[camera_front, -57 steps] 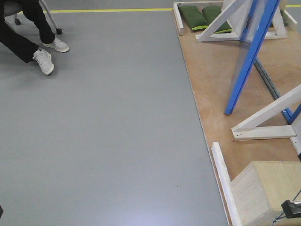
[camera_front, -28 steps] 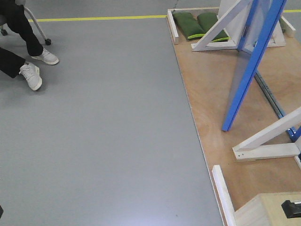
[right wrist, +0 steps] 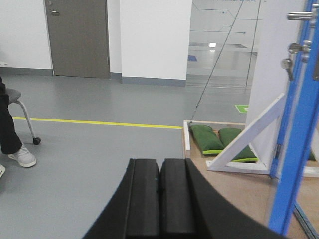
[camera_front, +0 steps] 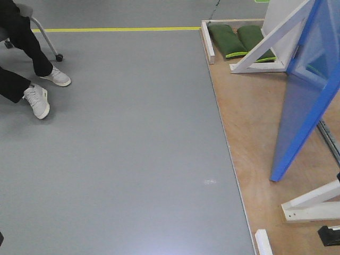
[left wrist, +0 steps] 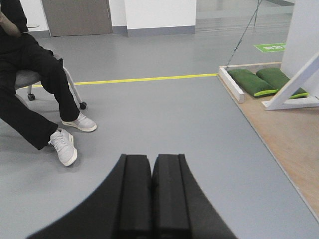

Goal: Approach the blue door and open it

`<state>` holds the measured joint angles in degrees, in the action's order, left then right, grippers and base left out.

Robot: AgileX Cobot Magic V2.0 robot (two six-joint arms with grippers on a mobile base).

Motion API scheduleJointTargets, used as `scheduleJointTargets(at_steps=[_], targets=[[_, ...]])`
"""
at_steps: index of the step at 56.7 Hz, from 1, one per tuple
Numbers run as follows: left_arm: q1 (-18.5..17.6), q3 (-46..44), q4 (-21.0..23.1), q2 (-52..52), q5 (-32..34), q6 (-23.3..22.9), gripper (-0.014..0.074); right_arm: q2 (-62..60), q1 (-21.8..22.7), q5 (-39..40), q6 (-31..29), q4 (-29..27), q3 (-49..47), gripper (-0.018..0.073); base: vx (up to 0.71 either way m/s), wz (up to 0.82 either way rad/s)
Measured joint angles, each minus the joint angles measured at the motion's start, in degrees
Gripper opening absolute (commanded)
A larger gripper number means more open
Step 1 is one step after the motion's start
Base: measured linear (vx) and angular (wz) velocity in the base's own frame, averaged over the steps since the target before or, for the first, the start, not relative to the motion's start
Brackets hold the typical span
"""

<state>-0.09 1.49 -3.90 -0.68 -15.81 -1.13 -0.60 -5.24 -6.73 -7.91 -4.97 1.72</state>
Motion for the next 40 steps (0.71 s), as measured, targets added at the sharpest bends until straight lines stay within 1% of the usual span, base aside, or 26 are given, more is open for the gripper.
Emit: scheduleJointTargets(at_steps=[40], targets=[[0.0, 0.0, 0.0, 0.0, 0.0, 0.0, 0.0073, 0.0, 0.0, 0.0, 0.0, 0.0, 0.0, 0.0012, 0.38, 0.05]])
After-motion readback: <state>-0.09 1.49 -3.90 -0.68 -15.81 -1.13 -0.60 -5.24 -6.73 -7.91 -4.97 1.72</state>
